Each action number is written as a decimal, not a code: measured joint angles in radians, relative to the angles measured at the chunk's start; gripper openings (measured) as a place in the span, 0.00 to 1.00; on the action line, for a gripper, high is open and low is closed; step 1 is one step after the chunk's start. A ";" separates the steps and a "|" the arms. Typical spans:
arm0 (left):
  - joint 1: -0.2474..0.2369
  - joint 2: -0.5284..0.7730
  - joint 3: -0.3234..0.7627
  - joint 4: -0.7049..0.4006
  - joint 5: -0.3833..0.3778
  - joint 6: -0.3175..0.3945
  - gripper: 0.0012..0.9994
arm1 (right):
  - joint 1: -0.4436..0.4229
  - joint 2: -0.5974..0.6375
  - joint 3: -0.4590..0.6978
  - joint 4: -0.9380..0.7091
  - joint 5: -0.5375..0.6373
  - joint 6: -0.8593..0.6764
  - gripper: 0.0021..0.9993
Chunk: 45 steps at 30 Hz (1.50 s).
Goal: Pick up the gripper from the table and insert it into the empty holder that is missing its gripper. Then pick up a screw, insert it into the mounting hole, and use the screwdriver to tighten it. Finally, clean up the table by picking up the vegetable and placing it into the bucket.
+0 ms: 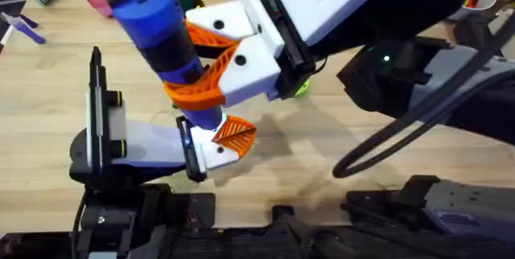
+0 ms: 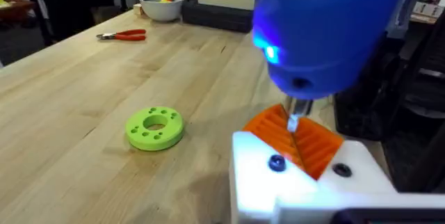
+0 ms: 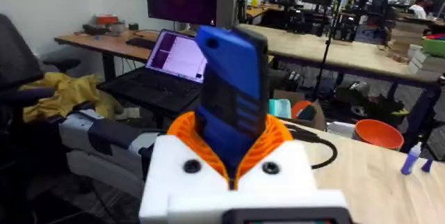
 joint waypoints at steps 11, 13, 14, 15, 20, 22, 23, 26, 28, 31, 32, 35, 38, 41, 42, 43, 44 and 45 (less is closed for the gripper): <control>0.000 0.000 0.000 0.000 0.000 0.000 0.02 | 0.002 0.028 0.000 0.002 0.000 0.000 0.02; 0.000 0.000 0.000 0.000 0.000 0.000 0.02 | 0.002 0.028 0.000 0.002 0.000 0.000 0.02; 0.000 0.000 0.000 0.000 0.000 0.000 0.02 | 0.002 0.029 0.000 0.003 0.000 0.000 0.02; 0.000 0.000 0.000 0.000 0.000 0.000 0.02 | 0.002 0.030 0.000 0.002 0.000 0.000 0.02; 0.000 0.000 0.000 0.000 0.000 0.000 0.02 | 0.002 0.033 0.000 0.002 0.000 0.000 0.02; 0.000 0.000 0.000 0.000 0.000 0.000 0.02 | 0.002 0.033 0.000 0.000 0.000 0.000 0.02; 0.000 0.000 0.000 0.000 0.000 0.000 0.02 | 0.002 0.033 0.000 -0.002 0.000 0.000 0.02; 0.000 0.000 0.000 0.000 0.000 0.000 0.02 | 0.002 0.033 0.000 -0.006 0.000 0.000 0.02; 0.000 0.000 0.000 0.000 0.000 0.000 0.02 | 0.002 0.032 0.000 -0.009 0.000 0.000 0.02; 0.000 0.000 0.000 0.000 0.000 0.000 0.02 | 0.002 0.033 0.000 -0.013 0.000 0.000 0.02; 0.000 0.000 0.000 0.000 0.000 0.000 0.02 | 0.002 0.032 0.000 -0.012 0.000 0.000 0.02; 0.000 0.000 0.000 0.000 0.000 0.000 0.02 | 0.005 0.033 0.000 -0.013 0.000 0.000 0.02; 0.000 0.000 0.000 0.000 0.000 0.000 0.02 | 0.008 0.033 0.000 -0.013 0.000 0.000 0.02; 0.000 0.000 0.000 0.000 0.000 0.000 0.02 | 0.010 0.033 0.000 -0.012 0.000 0.000 0.02; 0.000 0.000 0.000 0.000 0.000 0.000 0.02 | 0.010 0.033 0.000 -0.013 0.000 0.000 0.02; 0.000 0.000 0.000 0.000 0.000 0.000 0.02 | 0.010 0.033 0.000 -0.013 0.000 0.000 0.02; 0.000 0.000 0.000 0.000 0.000 0.000 0.02 | 0.010 0.034 0.000 -0.012 0.000 0.000 0.02; 0.000 0.000 0.000 0.000 0.000 0.000 0.02 | 0.010 0.035 0.000 -0.012 0.000 0.000 0.02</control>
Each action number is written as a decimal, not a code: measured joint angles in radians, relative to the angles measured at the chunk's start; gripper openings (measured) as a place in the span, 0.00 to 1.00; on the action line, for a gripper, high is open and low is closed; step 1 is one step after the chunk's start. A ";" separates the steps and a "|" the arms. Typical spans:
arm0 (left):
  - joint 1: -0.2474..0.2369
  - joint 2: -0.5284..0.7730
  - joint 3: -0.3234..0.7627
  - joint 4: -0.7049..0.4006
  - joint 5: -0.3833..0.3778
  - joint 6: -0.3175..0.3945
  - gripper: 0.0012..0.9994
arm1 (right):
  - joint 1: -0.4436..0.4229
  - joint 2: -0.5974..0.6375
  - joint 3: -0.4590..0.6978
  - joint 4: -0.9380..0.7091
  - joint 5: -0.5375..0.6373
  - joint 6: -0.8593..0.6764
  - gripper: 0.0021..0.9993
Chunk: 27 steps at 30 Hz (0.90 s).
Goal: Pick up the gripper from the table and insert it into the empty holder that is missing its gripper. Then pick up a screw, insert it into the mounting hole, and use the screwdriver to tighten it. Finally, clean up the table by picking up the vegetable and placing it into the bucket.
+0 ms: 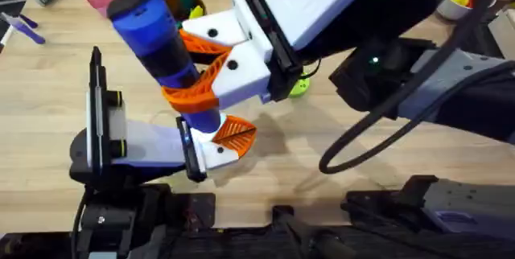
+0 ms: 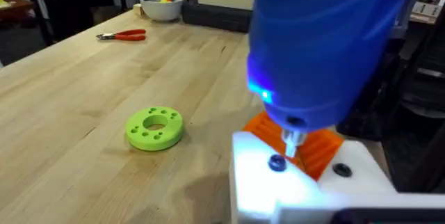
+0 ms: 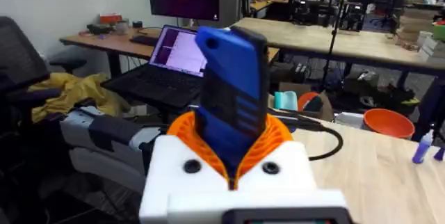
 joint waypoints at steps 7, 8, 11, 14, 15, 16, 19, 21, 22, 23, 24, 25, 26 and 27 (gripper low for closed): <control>0.000 0.000 0.000 0.000 0.000 0.000 0.02 | 0.000 0.013 0.000 -0.001 0.000 -0.002 0.02; 0.000 0.000 0.000 0.000 0.000 0.000 0.02 | 0.000 0.013 0.000 -0.002 0.000 -0.004 0.02; 0.000 0.000 0.000 0.000 0.000 0.000 0.02 | 0.000 0.013 0.000 -0.002 0.000 -0.005 0.02; 0.000 0.000 0.000 0.000 0.000 0.000 0.02 | 0.000 0.013 0.000 -0.012 -0.001 -0.017 0.02; 0.000 0.000 0.000 0.000 0.000 0.000 0.02 | 0.000 0.013 0.000 -0.014 -0.001 -0.020 0.02; 0.000 0.000 0.000 0.000 0.000 0.000 0.02 | 0.000 0.013 0.000 -0.015 -0.001 -0.024 0.02; 0.000 0.000 0.000 0.000 0.000 0.000 0.02 | 0.000 0.013 0.000 -0.018 -0.001 -0.030 0.02; 0.000 0.000 0.000 0.000 0.000 0.000 0.02 | 0.000 0.013 0.000 -0.023 -0.001 -0.035 0.02; 0.000 0.000 0.000 0.000 0.000 0.000 0.02 | 0.000 0.013 0.000 -0.023 -0.001 -0.035 0.02; 0.000 0.000 0.000 0.000 0.000 0.000 0.02 | 0.000 0.013 0.000 -0.023 -0.001 -0.037 0.02; 0.000 0.000 0.000 0.000 0.000 0.000 0.02 | 0.000 0.013 0.000 -0.023 -0.001 -0.039 0.02; 0.000 0.000 0.000 0.000 0.000 0.000 0.02 | 0.000 0.013 0.000 -0.023 -0.001 -0.039 0.02; 0.000 0.000 0.000 0.000 0.000 0.000 0.02 | 0.000 0.013 0.000 -0.023 -0.001 -0.039 0.02; 0.000 0.000 0.000 0.000 0.000 0.000 0.02 | 0.000 0.013 0.000 -0.023 -0.001 -0.040 0.02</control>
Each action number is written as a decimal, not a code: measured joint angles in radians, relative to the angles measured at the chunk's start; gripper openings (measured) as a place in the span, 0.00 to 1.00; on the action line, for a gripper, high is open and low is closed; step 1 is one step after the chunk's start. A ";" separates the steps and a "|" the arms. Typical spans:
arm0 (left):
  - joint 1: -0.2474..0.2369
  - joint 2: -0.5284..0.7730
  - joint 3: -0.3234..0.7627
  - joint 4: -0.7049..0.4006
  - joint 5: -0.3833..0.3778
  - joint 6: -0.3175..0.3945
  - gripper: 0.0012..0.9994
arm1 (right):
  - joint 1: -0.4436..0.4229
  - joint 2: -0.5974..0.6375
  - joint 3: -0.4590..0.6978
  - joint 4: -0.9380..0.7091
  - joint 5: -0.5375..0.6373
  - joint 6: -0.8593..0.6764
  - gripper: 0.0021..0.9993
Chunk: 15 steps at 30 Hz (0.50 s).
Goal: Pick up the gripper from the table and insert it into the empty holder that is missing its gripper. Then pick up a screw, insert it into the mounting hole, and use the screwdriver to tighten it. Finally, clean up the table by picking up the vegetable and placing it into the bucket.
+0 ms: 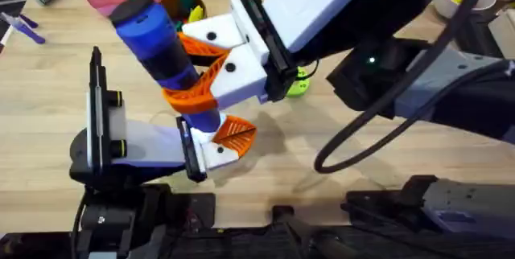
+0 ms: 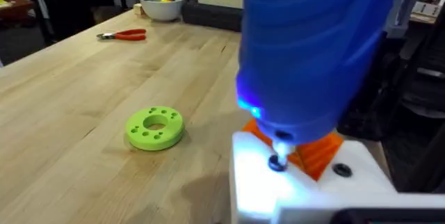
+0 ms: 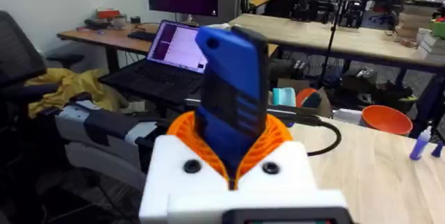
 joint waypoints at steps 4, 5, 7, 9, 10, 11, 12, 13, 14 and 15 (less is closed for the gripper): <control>0.000 0.000 0.000 0.000 0.000 0.000 0.02 | 0.000 0.000 0.000 0.033 0.000 -0.001 0.02; 0.000 0.000 0.000 0.000 0.000 0.000 0.02 | 0.001 0.000 0.000 0.051 0.000 -0.001 0.02; 0.000 0.000 0.000 0.000 0.000 0.000 0.02 | 0.003 0.000 0.000 0.067 0.000 0.001 0.02; 0.000 0.000 0.000 0.000 0.000 0.000 0.02 | 0.005 0.000 0.000 0.066 0.000 0.009 0.02; 0.000 0.000 0.000 0.000 0.000 0.000 0.02 | 0.005 -0.001 0.000 0.065 -0.001 0.014 0.02; 0.000 0.000 0.000 0.000 0.000 0.000 0.02 | 0.005 -0.003 0.000 0.064 -0.001 0.016 0.02; 0.000 0.000 0.000 0.000 0.000 0.000 0.02 | 0.005 -0.007 0.000 0.061 -0.002 0.019 0.02; 0.000 0.000 0.000 0.000 0.000 0.000 0.02 | 0.005 -0.012 0.000 0.059 -0.003 0.022 0.02; 0.000 0.000 0.000 0.000 0.000 0.000 0.02 | 0.005 -0.018 0.000 0.053 -0.004 0.022 0.02; 0.000 0.000 0.000 0.000 0.000 0.000 0.02 | 0.005 -0.024 0.000 0.045 -0.004 0.022 0.02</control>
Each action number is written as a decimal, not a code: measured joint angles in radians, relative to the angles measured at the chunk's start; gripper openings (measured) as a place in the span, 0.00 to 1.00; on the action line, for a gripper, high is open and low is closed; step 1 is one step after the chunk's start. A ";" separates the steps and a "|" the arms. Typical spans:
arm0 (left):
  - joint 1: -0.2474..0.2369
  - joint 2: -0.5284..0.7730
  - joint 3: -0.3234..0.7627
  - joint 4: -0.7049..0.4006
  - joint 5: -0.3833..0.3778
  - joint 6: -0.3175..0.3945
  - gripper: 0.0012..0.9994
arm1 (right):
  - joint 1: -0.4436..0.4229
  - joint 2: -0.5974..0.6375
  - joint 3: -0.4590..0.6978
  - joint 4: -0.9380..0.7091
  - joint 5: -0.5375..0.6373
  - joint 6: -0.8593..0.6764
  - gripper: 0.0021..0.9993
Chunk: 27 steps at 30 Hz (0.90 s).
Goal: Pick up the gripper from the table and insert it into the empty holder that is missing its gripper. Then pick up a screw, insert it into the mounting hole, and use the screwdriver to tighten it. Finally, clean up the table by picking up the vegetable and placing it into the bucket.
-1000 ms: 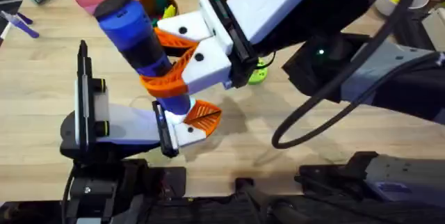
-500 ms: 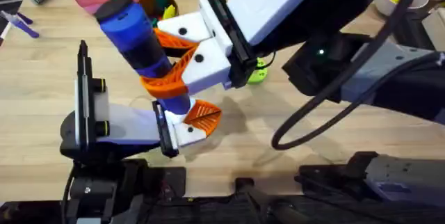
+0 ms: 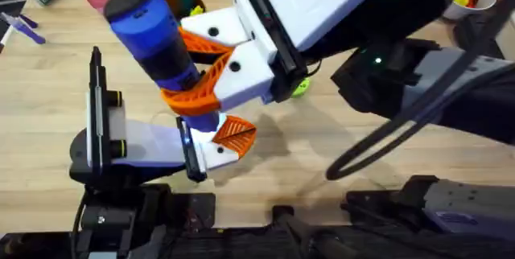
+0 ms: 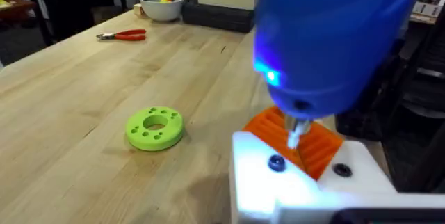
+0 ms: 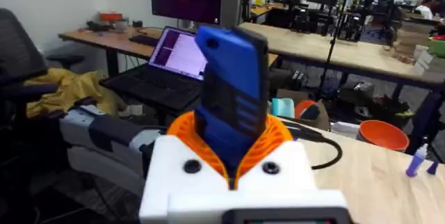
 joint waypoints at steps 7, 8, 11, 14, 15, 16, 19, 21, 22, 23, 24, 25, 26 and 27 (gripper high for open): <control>0.000 0.000 0.000 0.000 0.000 0.000 0.02 | -0.014 -0.013 0.000 -0.031 -0.025 0.003 0.02; 0.000 0.000 0.000 0.000 0.000 0.000 0.02 | -0.017 -0.013 0.000 -0.030 -0.030 0.002 0.02; 0.000 0.000 0.000 0.000 0.000 0.000 0.02 | -0.018 -0.013 0.000 -0.032 -0.032 -0.005 0.02; 0.000 0.000 0.000 0.000 0.000 0.000 0.02 | -0.018 -0.013 0.000 -0.032 -0.034 -0.013 0.02; 0.000 0.000 0.000 0.000 0.000 0.000 0.02 | -0.018 -0.013 0.000 -0.032 -0.034 -0.017 0.02; 0.000 0.000 0.000 0.000 0.000 0.000 0.02 | -0.018 -0.013 0.000 -0.032 -0.034 -0.019 0.02; 0.000 0.000 0.000 0.000 0.000 0.000 0.02 | -0.018 -0.013 0.000 -0.035 -0.032 -0.024 0.02; 0.000 0.000 0.000 0.000 0.000 0.000 0.02 | -0.016 -0.007 0.000 -0.034 -0.025 -0.026 0.02; 0.000 0.000 0.000 0.000 0.000 0.000 0.02 | -0.015 -0.003 0.000 -0.035 -0.025 -0.028 0.02; 0.000 0.000 0.000 0.000 0.000 0.000 0.02 | -0.014 0.001 0.000 -0.035 -0.024 -0.028 0.02; 0.000 0.000 0.000 0.000 0.000 0.000 0.02 | -0.014 0.006 0.000 -0.037 -0.022 -0.029 0.02; 0.000 0.000 0.000 0.000 0.000 0.000 0.02 | -0.013 0.009 0.000 -0.038 -0.021 -0.030 0.02; 0.000 0.000 0.000 0.000 0.000 0.000 0.02 | -0.013 0.012 0.000 -0.039 -0.021 -0.032 0.02; 0.000 0.000 0.000 0.000 0.000 0.000 0.02 | -0.013 0.011 0.000 -0.039 -0.020 -0.032 0.02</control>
